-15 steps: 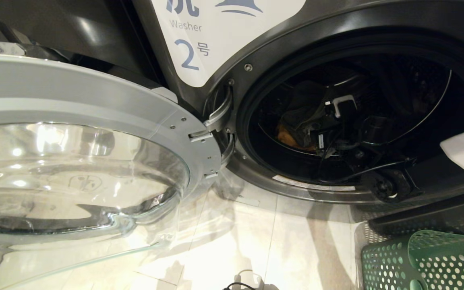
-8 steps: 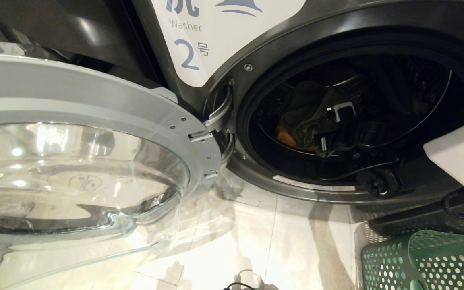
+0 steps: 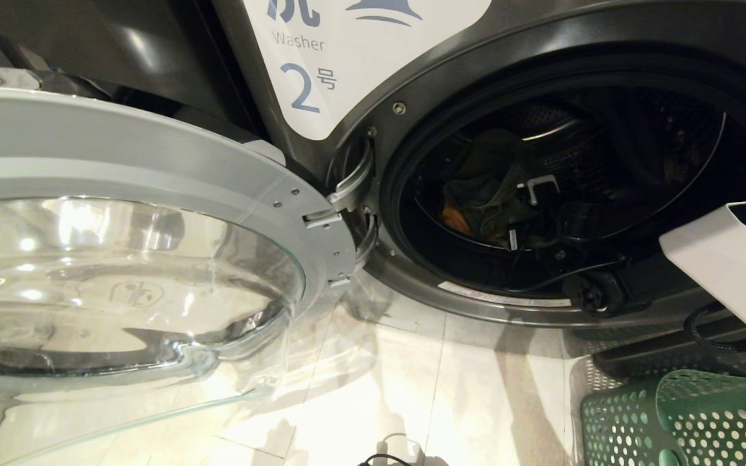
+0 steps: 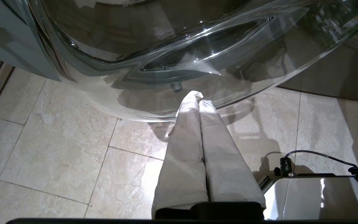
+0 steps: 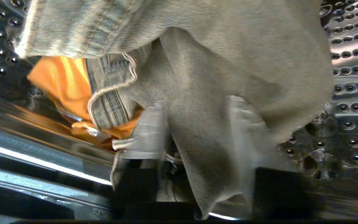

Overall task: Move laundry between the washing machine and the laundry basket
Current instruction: Pick a cloth and place it into the basket

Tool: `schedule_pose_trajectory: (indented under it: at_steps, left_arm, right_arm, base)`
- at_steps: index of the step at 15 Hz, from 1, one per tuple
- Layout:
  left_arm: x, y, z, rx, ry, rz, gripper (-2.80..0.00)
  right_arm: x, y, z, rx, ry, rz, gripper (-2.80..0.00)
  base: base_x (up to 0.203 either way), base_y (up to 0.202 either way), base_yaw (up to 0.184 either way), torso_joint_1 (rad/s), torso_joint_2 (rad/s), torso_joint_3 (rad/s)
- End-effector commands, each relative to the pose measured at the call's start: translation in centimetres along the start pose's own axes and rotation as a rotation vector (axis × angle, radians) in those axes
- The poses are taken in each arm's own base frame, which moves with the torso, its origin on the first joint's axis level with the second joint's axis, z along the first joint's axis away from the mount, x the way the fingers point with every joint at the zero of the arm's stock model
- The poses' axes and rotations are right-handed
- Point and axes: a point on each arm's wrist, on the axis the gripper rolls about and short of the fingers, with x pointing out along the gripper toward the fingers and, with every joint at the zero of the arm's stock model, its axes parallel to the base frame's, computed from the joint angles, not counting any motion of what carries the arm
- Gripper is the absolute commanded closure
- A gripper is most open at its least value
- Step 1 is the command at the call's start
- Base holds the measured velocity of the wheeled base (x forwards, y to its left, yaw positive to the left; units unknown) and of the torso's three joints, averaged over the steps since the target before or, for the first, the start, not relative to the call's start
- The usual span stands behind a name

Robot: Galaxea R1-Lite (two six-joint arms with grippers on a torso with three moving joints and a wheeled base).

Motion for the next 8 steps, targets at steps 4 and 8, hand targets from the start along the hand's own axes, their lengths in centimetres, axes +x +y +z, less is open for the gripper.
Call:
schedule_pose_trajectory:
  at_steps: [4,8]
  left_arm:
    - [0.0,0.0,0.0,0.000,0.001,0.000,0.00]
    - [0.0,0.0,0.0,0.000,0.001,0.000,0.00]
  right_arm:
    - [-0.7,-0.2,1.7,0.012,-0.038,-0.001,0.00]
    - [-3.7,-0.4,3.7,0.011,-0.052,0.039,0.00]
  base:
    - [0.000,0.000,0.000,0.000,0.00,0.000]
    - [0.000,0.000,0.000,0.000,0.00,0.000]
